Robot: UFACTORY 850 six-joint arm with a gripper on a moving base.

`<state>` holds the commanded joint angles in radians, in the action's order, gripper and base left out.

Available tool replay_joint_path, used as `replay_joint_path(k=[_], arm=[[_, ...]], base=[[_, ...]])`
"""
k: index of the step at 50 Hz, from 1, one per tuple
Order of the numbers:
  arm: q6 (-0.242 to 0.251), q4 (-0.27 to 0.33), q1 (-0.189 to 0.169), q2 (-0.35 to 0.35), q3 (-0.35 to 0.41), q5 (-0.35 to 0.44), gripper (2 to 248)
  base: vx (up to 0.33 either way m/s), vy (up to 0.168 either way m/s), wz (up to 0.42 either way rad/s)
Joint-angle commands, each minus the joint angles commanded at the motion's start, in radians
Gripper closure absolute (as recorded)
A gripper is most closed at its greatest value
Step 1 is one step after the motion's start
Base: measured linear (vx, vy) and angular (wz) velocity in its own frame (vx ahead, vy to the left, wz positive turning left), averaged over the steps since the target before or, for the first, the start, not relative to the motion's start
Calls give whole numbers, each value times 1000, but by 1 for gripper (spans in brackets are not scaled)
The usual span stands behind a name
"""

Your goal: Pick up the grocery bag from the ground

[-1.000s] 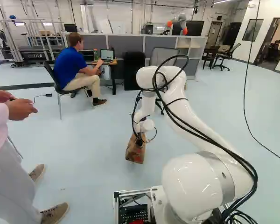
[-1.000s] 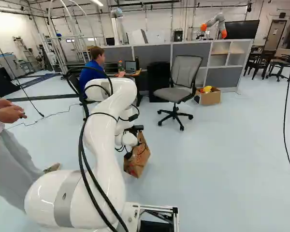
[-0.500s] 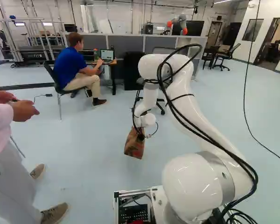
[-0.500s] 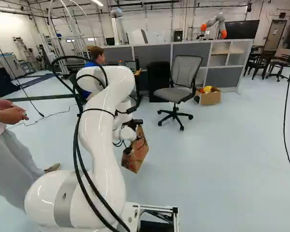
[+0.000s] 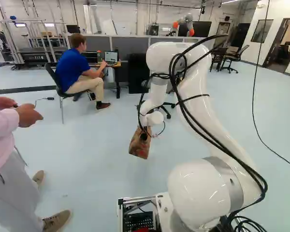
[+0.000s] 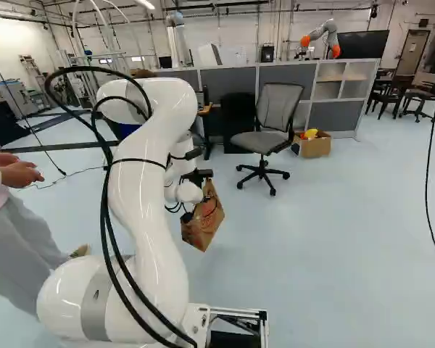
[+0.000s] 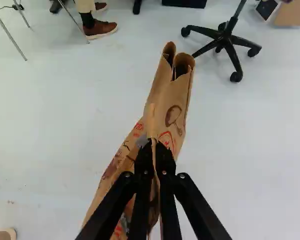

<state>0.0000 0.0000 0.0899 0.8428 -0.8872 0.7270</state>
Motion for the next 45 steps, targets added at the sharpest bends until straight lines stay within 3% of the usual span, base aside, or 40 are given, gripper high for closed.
replay_joint_path(k=[45], arm=[[0,0,0,-282,143,0,232]], base=[[0,0,0]])
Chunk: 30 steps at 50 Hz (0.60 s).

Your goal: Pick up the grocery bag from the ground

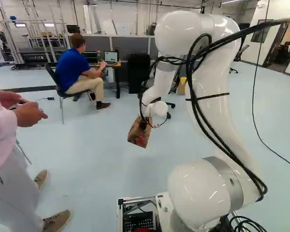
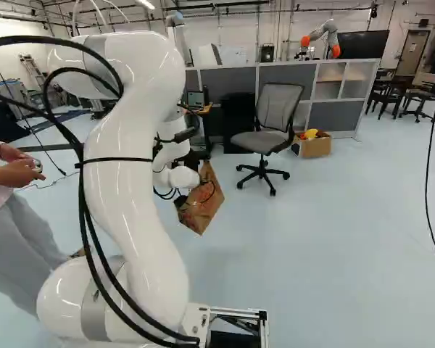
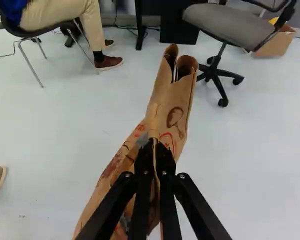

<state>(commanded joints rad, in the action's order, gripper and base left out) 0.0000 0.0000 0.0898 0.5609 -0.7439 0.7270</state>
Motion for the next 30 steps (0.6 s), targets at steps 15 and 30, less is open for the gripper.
replay_joint_path(k=[15,30], arm=[[0,0,0,-87,35,0,232],[0,0,0,-173,64,0,232]], base=[[0,0,0],[0,0,0]])
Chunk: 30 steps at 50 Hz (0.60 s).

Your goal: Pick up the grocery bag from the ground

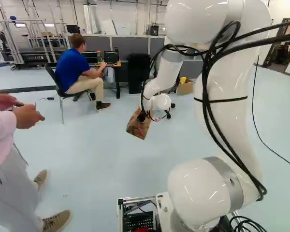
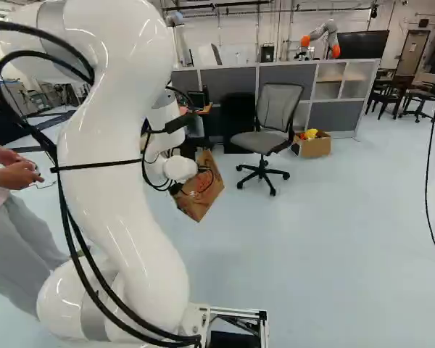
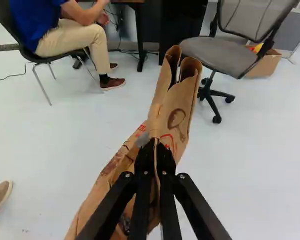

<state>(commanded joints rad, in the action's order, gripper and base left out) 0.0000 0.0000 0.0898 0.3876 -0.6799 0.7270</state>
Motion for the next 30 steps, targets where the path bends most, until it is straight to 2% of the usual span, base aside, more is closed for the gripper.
replay_joint_path(k=[7,30], arm=[[0,0,0,-26,8,0,232],[0,0,0,-34,11,0,232]], base=[[0,0,0],[0,0,0]])
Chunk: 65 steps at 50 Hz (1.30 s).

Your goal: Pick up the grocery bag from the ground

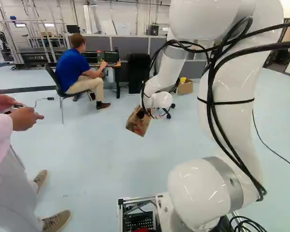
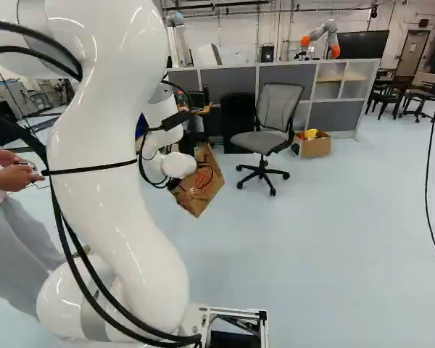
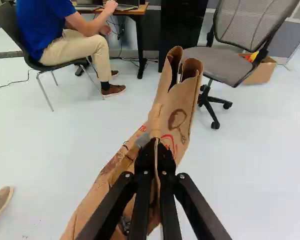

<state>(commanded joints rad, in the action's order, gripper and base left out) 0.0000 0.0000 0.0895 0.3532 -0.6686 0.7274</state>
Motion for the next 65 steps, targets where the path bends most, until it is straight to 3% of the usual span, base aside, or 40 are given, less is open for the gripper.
replay_joint_path(k=[33,65], arm=[[0,0,-12,-82,75,19,232],[0,0,-40,-279,257,64,232]], base=[[0,0,0],[0,0,0]])
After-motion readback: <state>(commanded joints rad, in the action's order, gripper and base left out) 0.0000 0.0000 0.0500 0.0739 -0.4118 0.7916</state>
